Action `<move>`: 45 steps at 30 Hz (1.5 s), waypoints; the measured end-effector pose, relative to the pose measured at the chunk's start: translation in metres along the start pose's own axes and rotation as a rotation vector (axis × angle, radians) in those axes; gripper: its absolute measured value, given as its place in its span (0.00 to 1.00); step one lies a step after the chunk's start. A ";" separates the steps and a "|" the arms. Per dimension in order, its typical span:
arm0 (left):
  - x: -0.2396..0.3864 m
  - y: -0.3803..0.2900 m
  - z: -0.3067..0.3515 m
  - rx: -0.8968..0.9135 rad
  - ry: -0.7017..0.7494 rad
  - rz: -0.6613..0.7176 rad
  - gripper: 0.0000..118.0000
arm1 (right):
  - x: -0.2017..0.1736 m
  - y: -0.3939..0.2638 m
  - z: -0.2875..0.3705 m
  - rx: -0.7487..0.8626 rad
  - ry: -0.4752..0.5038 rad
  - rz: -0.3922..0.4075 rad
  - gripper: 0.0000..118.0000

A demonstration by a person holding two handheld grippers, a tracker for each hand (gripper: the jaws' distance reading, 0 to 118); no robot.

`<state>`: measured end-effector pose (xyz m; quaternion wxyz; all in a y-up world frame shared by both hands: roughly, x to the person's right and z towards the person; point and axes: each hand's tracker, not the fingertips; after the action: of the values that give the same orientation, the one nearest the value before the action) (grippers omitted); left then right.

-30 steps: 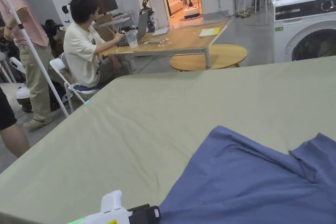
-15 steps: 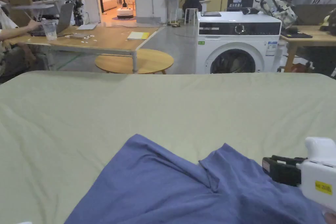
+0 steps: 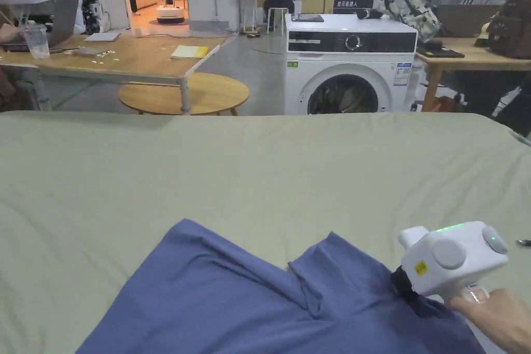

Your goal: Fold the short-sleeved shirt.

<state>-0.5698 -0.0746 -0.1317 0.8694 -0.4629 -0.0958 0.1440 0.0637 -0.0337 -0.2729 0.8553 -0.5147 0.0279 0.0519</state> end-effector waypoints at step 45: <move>0.216 0.451 0.229 0.937 0.209 -0.426 0.00 | 0.033 0.304 0.427 1.046 -0.302 -0.180 0.00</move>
<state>-0.5080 0.4156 -0.3734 0.9981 -0.0064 -0.0259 -0.0555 0.0578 0.4864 -0.3433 0.9926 -0.0082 -0.1172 0.0311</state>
